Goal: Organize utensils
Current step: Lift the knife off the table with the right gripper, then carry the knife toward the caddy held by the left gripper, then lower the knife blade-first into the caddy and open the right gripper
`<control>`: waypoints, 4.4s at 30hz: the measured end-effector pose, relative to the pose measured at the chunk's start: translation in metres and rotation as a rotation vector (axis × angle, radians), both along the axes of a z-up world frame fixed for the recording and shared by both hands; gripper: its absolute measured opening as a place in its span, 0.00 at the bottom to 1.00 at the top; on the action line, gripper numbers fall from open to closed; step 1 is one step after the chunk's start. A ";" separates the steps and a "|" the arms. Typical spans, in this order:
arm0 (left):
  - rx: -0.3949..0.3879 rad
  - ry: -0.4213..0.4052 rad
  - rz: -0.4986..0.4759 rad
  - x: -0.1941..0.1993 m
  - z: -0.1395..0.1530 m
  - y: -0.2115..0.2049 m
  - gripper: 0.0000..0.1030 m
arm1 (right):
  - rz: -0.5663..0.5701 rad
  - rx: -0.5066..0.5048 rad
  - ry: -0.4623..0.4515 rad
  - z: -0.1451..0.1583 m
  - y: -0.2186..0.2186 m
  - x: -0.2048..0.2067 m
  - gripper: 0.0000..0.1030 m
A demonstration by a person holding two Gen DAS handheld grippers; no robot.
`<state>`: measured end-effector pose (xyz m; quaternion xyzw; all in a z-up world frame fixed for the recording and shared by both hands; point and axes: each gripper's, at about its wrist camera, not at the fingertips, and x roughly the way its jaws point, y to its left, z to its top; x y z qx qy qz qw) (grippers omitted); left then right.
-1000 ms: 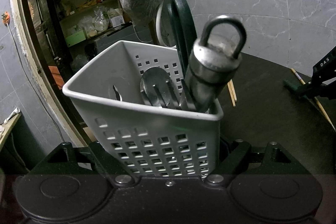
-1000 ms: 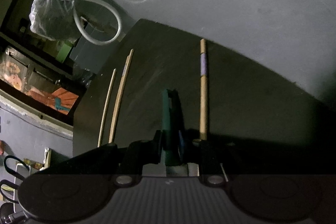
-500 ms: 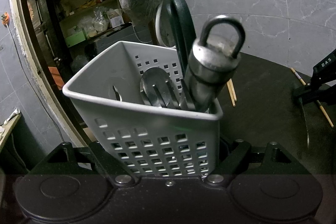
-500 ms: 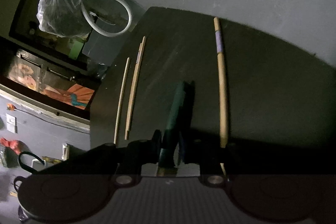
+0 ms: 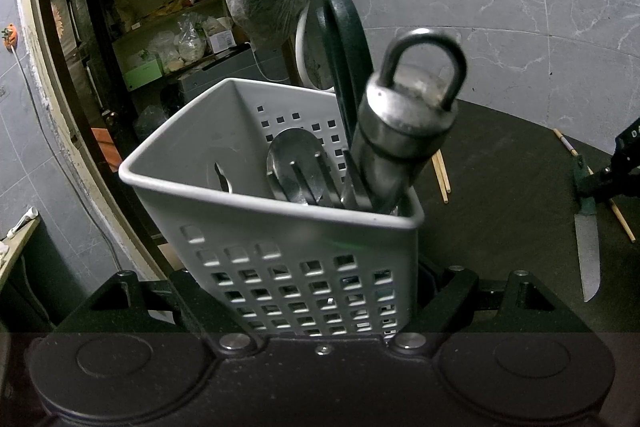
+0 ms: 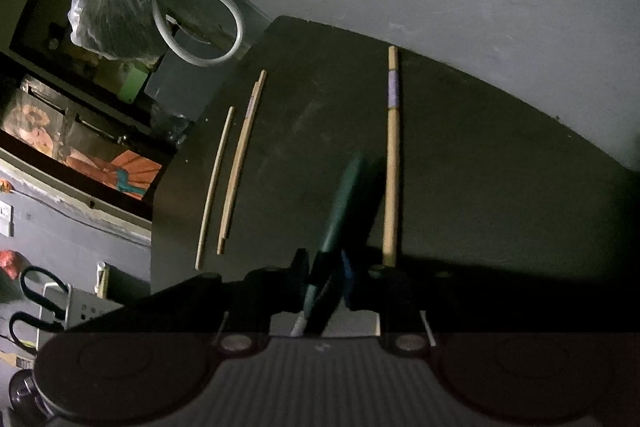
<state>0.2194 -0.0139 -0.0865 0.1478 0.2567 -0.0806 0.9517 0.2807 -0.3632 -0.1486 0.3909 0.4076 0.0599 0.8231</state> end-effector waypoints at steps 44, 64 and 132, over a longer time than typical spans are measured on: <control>0.006 -0.011 -0.023 -0.002 0.001 0.003 0.82 | 0.549 -1.136 -0.176 0.045 0.184 -0.014 0.11; 0.004 -0.014 -0.031 -0.002 -0.001 0.005 0.82 | 0.686 -1.203 -0.167 0.045 0.191 -0.010 0.12; 0.004 -0.013 -0.027 -0.002 -0.001 0.005 0.82 | 0.167 -0.617 -0.541 0.104 0.091 -0.015 0.12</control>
